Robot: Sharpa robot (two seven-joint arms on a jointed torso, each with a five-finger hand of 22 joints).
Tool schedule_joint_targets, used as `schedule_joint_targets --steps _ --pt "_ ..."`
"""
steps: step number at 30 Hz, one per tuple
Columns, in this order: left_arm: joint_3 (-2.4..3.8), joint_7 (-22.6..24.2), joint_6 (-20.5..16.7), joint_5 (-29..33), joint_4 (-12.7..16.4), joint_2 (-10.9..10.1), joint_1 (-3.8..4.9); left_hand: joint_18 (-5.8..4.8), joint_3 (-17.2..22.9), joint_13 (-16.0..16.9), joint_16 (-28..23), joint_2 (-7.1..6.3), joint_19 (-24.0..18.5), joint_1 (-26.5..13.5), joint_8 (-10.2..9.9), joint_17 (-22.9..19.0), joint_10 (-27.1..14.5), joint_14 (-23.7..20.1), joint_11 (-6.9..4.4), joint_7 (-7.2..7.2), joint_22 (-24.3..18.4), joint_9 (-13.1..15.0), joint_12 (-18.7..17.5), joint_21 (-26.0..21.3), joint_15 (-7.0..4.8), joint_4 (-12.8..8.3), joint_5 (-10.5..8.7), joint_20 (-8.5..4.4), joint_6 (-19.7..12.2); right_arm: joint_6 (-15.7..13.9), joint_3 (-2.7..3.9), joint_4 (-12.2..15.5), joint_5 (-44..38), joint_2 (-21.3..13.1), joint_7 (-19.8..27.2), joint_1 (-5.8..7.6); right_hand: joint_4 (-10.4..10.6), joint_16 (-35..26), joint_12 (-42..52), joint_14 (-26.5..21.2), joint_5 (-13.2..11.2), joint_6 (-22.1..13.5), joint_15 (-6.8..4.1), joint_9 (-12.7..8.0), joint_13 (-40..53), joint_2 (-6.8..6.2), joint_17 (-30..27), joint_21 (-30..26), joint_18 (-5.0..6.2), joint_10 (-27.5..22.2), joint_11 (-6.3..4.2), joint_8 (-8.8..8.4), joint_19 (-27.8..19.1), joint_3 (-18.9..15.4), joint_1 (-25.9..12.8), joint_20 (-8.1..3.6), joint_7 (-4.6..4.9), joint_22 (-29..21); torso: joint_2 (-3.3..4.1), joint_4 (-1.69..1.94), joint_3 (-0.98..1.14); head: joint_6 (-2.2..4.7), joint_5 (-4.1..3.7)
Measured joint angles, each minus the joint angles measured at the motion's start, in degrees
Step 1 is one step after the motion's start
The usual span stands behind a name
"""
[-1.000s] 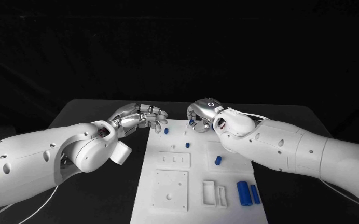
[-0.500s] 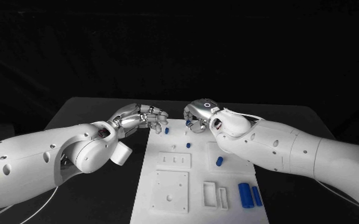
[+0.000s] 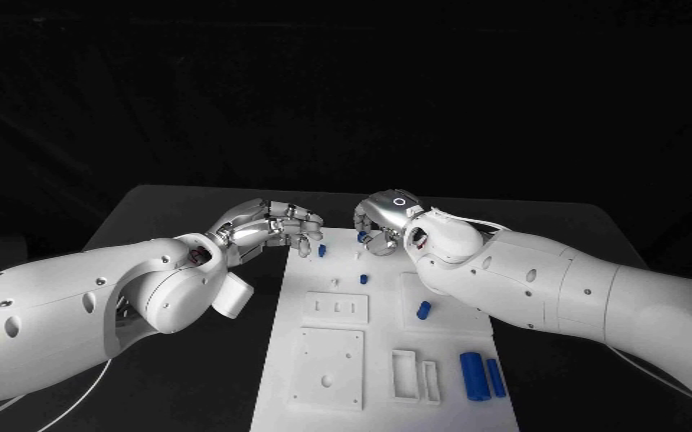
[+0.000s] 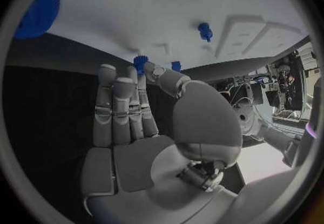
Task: Assemble the parts on the task board
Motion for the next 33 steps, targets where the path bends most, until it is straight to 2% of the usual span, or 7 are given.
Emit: schedule_joint_targets --steps 6,15,19,21,23,25,33 --pt "0.00 -0.01 0.00 0.00 0.01 0.00 0.00 -0.01 0.00 0.04 0.00 0.00 0.00 0.00 0.00 0.00 0.00 0.00 0.00 0.00 0.00 0.03 0.00 0.00 0.00 0.00 0.00 0.00 0.00 0.42 0.00 -0.20 0.00 0.20 -0.14 0.00 0.16 0.00 -0.58 0.00 0.00 -0.09 0.01 0.02 0.18 0.00 -0.18 0.00 0.00 -0.40 0.39 -0.63 -0.10 0.16 0.00 0.06 -0.08 0.00 0.03 -0.07 0.03 -0.04 0.03" --pt "0.00 -0.01 0.00 0.00 0.01 -0.10 0.00 -0.02 0.00 0.03 0.00 0.00 0.00 0.00 0.00 0.05 0.00 0.00 0.00 0.00 0.05 0.02 0.00 0.00 0.00 0.00 0.00 0.00 0.00 1.08 0.00 -0.39 0.06 0.12 -0.54 0.00 0.41 0.00 -1.99 -0.20 -0.01 -1.03 0.20 0.09 0.28 -1.47 -0.48 0.00 0.00 -1.81 1.11 -1.72 -0.41 0.41 -0.21 -0.04 0.84 0.00 0.03 -0.06 0.07 -0.13 0.04" --pt "0.01 -0.01 0.00 0.00 0.01 -0.12 0.00 -0.03 0.00 0.03 0.00 0.00 0.00 0.00 0.00 0.05 0.00 0.00 0.00 0.00 0.05 0.02 0.00 0.00 0.00 0.00 0.00 0.00 0.00 1.17 -0.03 -0.69 0.43 0.22 -0.62 -0.01 1.07 0.00 -2.86 -0.66 -0.42 -3.24 1.21 -0.64 -0.53 -2.57 -0.89 0.00 -0.01 -4.51 1.81 -3.42 -1.24 0.52 -0.76 0.17 1.76 0.00 0.03 -0.07 0.04 -0.14 0.07" --pt "0.01 -0.01 0.00 0.00 0.01 -0.12 0.00 -0.04 0.00 0.03 0.00 0.00 0.00 0.00 0.00 0.05 0.00 0.00 0.00 0.00 0.05 0.02 0.00 0.00 0.00 0.00 0.00 0.00 0.00 1.10 -0.04 -0.83 0.75 0.25 -0.62 -0.02 1.39 0.00 -3.10 -0.67 -0.61 -5.12 2.05 -1.14 -1.42 -3.64 -1.02 -0.01 -0.01 -7.15 2.57 -4.50 -1.26 0.20 -0.92 0.20 2.45 -0.01 0.03 -0.07 0.04 -0.14 0.08" --pt "0.01 -0.01 0.00 0.00 0.01 -0.13 0.00 -0.04 0.00 0.02 0.00 0.00 0.00 0.00 0.00 0.05 0.00 0.00 0.00 0.00 0.04 0.02 0.00 0.00 0.00 0.00 0.00 0.00 0.00 0.93 -0.04 -0.95 0.99 0.31 -0.62 -0.03 1.70 0.00 -3.10 -0.73 -0.61 -6.11 2.71 -1.56 -2.29 -3.63 -1.13 -0.05 -0.01 -9.26 3.45 -5.20 -1.52 -0.11 -0.91 0.46 3.23 -0.01 0.03 -0.06 0.03 -0.11 0.08" --pt "0.01 -0.01 0.00 0.00 -0.01 -0.17 0.01 -0.04 0.00 0.06 0.00 0.00 0.00 0.00 0.00 0.04 0.00 0.00 0.00 0.00 0.04 0.01 0.00 0.00 0.00 0.00 0.00 0.00 0.00 0.53 -0.04 -1.10 1.32 0.37 -0.68 -0.03 1.74 -0.43 -3.10 -1.12 -0.61 -7.42 3.34 -2.06 -3.31 -4.46 -1.32 -0.58 -0.01 -11.09 4.08 -6.00 -2.11 -0.82 -1.29 0.80 3.74 -0.01 0.03 -0.04 0.03 -0.09 0.08" --pt "0.01 -0.01 -0.02 0.00 -0.41 -0.43 0.01 -0.06 0.00 0.08 0.00 0.00 0.00 0.00 0.00 0.04 0.00 0.00 0.00 0.01 0.04 0.06 0.00 0.00 0.00 0.00 0.00 0.00 0.00 -1.38 -0.03 -0.71 2.55 -0.58 -0.96 -0.02 1.43 -0.47 -3.10 -1.43 -0.61 -7.82 3.64 -2.52 -4.73 -4.76 -1.63 -0.84 0.07 -11.76 4.61 -6.31 -2.97 -1.76 -1.59 1.29 3.95 0.02 0.03 -0.05 0.03 -0.02 0.08"
